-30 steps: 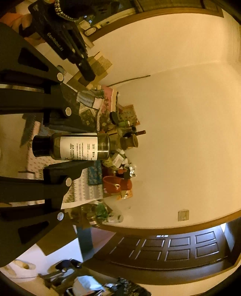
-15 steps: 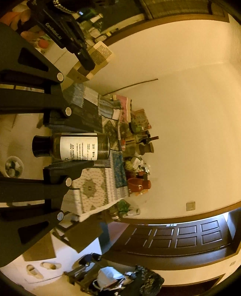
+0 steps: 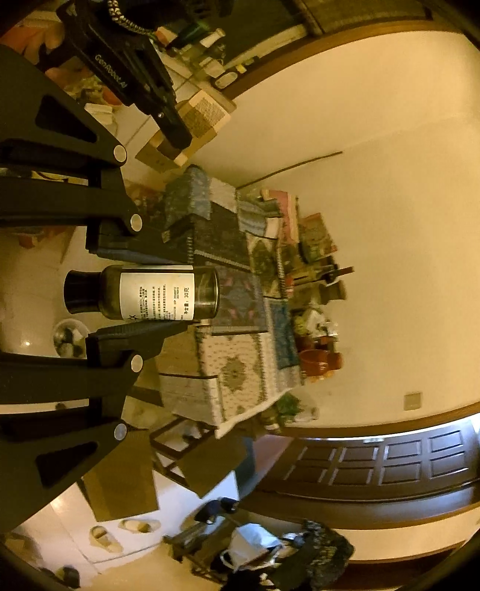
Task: Collect trash
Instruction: 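Lift the brown bottle and paper card and carry them toward the basin, then lower both held items over the white basin and open both tools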
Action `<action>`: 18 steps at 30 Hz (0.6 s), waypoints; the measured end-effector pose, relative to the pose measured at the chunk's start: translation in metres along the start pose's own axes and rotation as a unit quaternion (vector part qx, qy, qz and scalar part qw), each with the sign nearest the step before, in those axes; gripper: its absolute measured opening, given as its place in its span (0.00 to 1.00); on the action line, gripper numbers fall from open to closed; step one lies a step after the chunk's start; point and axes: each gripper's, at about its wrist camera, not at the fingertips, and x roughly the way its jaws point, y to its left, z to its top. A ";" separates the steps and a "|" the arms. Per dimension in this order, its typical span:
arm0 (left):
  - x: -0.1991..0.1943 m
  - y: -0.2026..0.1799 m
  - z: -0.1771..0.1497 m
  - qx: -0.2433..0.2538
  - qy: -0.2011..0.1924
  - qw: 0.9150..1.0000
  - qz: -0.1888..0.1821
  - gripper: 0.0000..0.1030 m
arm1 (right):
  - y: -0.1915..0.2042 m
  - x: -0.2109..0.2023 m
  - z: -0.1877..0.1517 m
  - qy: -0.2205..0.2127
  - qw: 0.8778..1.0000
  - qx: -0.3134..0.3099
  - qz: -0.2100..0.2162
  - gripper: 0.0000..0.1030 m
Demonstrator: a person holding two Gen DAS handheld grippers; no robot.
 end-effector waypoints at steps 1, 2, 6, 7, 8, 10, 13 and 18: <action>0.003 0.000 -0.005 -0.003 0.007 1.000 0.000 0.10 | -0.003 0.006 -0.004 0.009 1.000 0.002 0.001 0.25; 0.011 0.001 -0.009 -0.006 0.018 1.000 0.000 0.10 | -0.006 0.011 -0.007 0.016 1.000 0.004 0.002 0.25; 0.041 0.002 -0.025 -0.015 0.055 0.998 0.005 0.10 | -0.021 0.038 -0.023 0.052 0.999 0.013 0.005 0.25; 0.052 0.002 -0.030 -0.018 0.067 0.998 0.005 0.10 | -0.024 0.042 -0.027 0.057 0.998 0.014 0.006 0.25; 0.060 0.001 -0.034 -0.021 0.075 0.997 0.006 0.10 | -0.028 0.049 -0.030 0.064 0.998 0.014 0.006 0.25; 0.079 -0.002 -0.044 -0.027 0.092 0.995 0.008 0.10 | -0.037 0.059 -0.038 0.077 0.997 0.013 0.007 0.25; 0.107 -0.006 -0.064 -0.039 0.117 0.992 0.007 0.10 | -0.052 0.081 -0.050 0.099 0.995 0.018 0.013 0.25; 0.152 -0.009 -0.107 -0.069 0.158 0.985 0.014 0.10 | -0.072 0.125 -0.073 0.146 0.988 0.027 0.035 0.25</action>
